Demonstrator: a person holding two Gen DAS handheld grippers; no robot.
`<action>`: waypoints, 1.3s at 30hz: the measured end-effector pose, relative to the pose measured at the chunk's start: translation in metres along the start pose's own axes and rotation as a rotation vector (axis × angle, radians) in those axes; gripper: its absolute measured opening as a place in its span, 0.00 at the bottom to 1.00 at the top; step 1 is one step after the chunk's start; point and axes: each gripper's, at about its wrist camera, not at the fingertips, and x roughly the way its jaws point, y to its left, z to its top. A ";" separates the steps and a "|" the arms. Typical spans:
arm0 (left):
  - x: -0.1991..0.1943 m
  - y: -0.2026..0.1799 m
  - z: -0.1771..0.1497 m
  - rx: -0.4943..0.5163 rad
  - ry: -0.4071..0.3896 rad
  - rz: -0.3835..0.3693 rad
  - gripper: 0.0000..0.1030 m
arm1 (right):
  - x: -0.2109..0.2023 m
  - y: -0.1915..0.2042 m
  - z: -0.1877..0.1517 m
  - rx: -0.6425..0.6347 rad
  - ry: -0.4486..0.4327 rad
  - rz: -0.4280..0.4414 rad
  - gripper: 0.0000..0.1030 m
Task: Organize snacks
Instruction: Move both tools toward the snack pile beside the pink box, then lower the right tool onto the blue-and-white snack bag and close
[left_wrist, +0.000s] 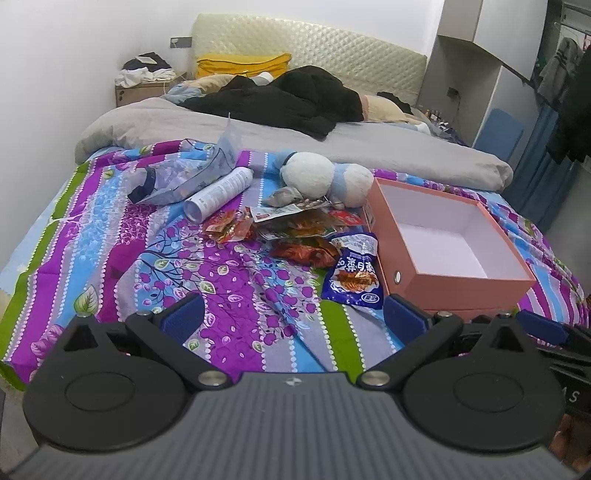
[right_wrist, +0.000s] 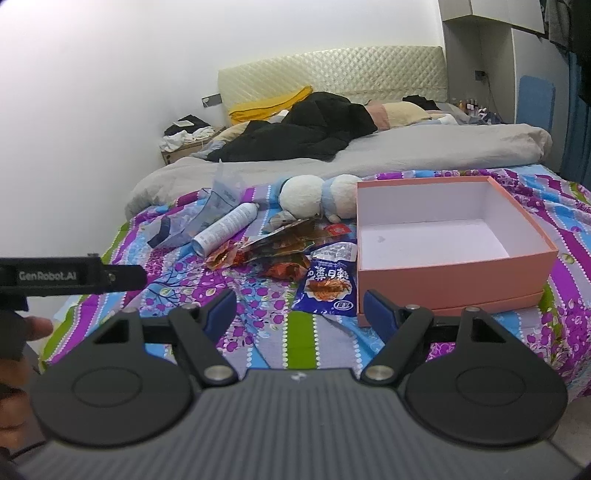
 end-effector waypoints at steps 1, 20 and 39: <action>0.001 0.000 -0.002 0.000 0.000 0.001 1.00 | 0.000 0.000 -0.002 0.001 -0.001 0.000 0.75; 0.040 0.023 -0.030 -0.032 0.021 -0.041 1.00 | 0.026 0.000 -0.022 0.031 0.063 -0.032 0.75; 0.130 0.030 -0.015 0.028 0.066 -0.071 0.98 | 0.097 0.013 0.002 -0.001 0.084 -0.034 0.69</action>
